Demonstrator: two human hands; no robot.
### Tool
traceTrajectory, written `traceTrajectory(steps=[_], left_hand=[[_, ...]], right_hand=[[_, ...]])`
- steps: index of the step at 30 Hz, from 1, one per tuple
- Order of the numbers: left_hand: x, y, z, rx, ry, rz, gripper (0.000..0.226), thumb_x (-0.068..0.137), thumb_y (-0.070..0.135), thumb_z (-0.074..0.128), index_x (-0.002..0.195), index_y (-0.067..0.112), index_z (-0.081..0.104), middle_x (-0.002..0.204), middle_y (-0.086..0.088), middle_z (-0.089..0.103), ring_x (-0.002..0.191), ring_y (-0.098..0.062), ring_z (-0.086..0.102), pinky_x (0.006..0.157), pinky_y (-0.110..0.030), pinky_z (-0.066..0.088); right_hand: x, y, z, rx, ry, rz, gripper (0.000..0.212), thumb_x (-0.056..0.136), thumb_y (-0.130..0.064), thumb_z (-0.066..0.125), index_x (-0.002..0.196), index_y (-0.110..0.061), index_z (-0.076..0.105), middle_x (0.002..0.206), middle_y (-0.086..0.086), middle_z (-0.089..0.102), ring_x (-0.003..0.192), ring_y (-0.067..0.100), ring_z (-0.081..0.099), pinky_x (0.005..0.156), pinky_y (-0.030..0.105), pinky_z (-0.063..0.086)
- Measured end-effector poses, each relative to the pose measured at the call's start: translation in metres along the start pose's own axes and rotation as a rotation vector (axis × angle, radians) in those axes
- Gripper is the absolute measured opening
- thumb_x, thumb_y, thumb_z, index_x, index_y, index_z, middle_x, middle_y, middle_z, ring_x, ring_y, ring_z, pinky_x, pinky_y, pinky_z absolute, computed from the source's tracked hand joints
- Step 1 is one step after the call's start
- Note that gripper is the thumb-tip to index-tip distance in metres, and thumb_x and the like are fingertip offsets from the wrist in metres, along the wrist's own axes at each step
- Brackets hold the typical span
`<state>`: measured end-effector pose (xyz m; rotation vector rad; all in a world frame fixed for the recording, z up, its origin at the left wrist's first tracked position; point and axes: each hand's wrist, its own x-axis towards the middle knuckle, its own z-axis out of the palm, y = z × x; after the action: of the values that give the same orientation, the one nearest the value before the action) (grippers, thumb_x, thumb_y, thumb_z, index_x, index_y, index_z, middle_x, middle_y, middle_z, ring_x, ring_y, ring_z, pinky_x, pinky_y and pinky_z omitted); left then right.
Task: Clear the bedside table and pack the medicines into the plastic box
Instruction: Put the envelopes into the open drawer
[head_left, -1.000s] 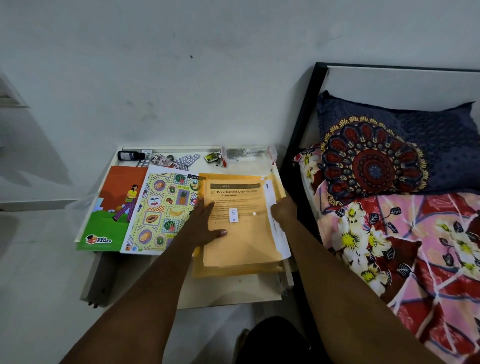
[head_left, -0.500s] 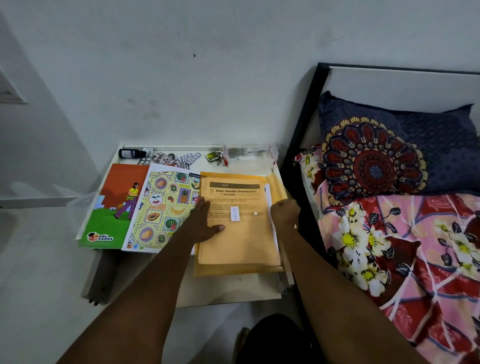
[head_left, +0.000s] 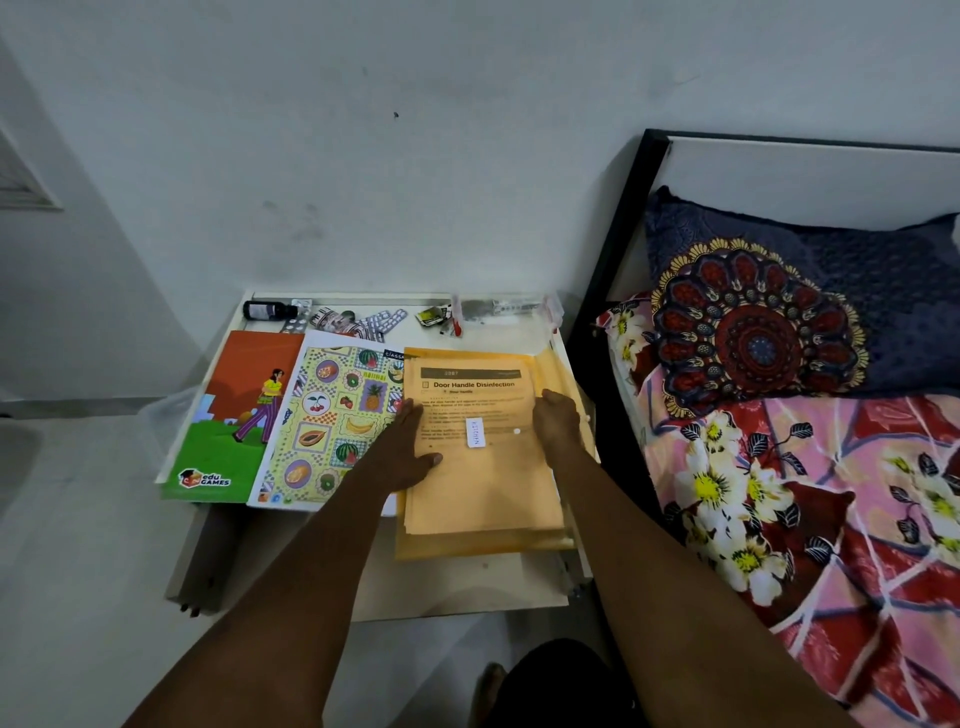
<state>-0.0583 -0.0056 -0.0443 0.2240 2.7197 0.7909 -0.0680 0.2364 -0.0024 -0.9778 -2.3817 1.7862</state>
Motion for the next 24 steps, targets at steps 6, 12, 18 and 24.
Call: traceTrajectory(steps=[6, 12, 18, 24], left_hand=[[0.001, -0.007, -0.004, -0.022, 0.006, 0.015, 0.103, 0.089, 0.037, 0.074, 0.163, 0.015, 0.006, 0.171, -0.003, 0.0, 0.158, -0.02, 0.01, 0.127, -0.034, 0.014], [0.0, -0.013, -0.007, -0.078, -0.008, 0.052, 0.108, 0.085, 0.032, 0.079, 0.163, 0.013, 0.006, 0.171, -0.006, 0.003, 0.157, -0.023, 0.01, 0.127, -0.037, 0.015], [0.001, -0.016, -0.007, -0.041, -0.026, 0.083, 0.106, 0.087, 0.033, 0.078, 0.162, 0.01, 0.007, 0.171, -0.008, 0.001, 0.158, -0.023, 0.007, 0.128, -0.036, 0.012], [-0.002, -0.008, -0.008, 0.0, -0.033, 0.066, 0.099, 0.088, 0.031, 0.077, 0.161, 0.007, 0.015, 0.171, -0.01, 0.002, 0.158, -0.025, 0.006, 0.128, -0.036, 0.012]], right_hand=[[0.008, -0.006, -0.001, 0.092, -0.025, 0.012, 0.049, 0.1, -0.01, 0.051, 0.149, -0.003, 0.047, 0.154, 0.015, 0.046, 0.141, 0.032, 0.045, 0.119, 0.043, 0.036], [0.026, -0.018, 0.003, 0.148, -0.053, 0.044, 0.047, 0.095, -0.006, 0.057, 0.142, -0.005, 0.051, 0.14, 0.011, 0.054, 0.13, 0.028, 0.052, 0.111, 0.039, 0.044], [0.027, -0.015, 0.004, 0.124, -0.014, 0.029, 0.04, 0.093, -0.005, 0.059, 0.133, 0.004, 0.057, 0.127, 0.018, 0.063, 0.122, 0.036, 0.059, 0.107, 0.047, 0.048], [0.007, -0.008, -0.01, 0.076, -0.058, 0.033, 0.027, 0.092, -0.008, 0.06, 0.118, -0.003, 0.065, 0.117, 0.014, 0.062, 0.111, 0.03, 0.061, 0.098, 0.042, 0.052]])
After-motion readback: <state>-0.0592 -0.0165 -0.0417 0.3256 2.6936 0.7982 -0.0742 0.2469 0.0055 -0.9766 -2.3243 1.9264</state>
